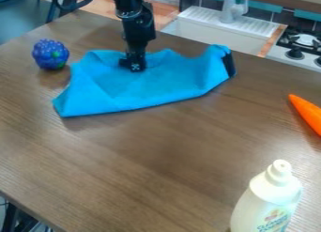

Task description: Unfold the cloth from top left to bottom right

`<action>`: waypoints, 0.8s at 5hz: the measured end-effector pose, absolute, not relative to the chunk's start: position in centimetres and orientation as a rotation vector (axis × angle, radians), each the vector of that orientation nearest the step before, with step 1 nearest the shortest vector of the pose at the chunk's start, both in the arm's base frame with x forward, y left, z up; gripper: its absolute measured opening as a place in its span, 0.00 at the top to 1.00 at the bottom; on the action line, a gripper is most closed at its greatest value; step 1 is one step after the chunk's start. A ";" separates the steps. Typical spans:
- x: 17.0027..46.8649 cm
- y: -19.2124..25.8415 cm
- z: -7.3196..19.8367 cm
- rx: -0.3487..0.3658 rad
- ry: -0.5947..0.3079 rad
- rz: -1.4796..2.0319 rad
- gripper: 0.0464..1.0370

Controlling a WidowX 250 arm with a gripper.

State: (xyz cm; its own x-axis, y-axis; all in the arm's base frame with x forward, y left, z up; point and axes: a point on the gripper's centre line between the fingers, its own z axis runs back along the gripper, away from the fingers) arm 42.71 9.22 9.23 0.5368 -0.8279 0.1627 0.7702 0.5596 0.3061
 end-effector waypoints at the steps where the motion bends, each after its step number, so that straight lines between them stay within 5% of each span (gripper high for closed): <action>1: 42.7 9.1 10.0 0.211 -0.326 -0.968 0.85; 2: 42.5 9.4 10.4 0.204 -0.333 -0.965 0.96; 4: 41.2 7.9 14.0 0.041 -0.342 -0.909 0.98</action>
State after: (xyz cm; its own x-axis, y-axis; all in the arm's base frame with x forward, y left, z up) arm 41.25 7.85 13.99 0.5640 -0.7791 0.2736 0.7663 0.6173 0.1782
